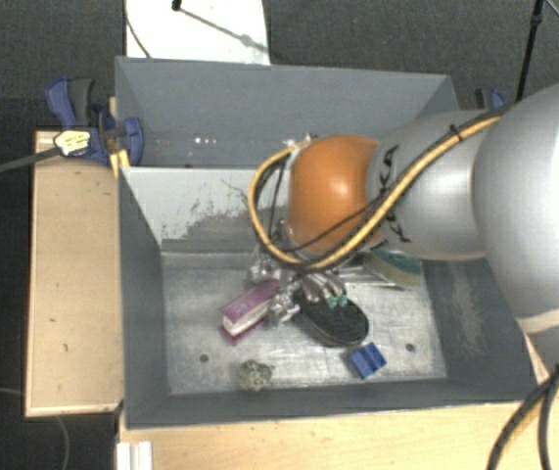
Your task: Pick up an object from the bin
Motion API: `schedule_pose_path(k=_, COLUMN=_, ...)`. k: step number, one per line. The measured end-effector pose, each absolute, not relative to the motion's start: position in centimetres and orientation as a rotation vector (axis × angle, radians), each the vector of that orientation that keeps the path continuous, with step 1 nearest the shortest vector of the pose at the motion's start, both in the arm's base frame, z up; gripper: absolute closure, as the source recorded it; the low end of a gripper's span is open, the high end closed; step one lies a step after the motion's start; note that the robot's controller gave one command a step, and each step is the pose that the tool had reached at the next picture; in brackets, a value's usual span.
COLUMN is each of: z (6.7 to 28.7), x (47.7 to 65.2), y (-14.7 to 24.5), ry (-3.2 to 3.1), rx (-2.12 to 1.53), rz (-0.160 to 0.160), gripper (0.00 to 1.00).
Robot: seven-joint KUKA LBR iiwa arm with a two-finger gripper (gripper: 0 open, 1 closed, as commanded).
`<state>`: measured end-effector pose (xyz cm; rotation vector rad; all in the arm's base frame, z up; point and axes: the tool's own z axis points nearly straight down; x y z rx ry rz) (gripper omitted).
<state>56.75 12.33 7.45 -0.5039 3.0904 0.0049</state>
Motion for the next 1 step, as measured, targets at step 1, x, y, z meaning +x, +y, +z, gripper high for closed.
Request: schedule_pose_path(k=1, z=25.62, x=57.84, y=10.85, ry=3.088, rx=-0.522, rz=0.000, gripper=1.00)
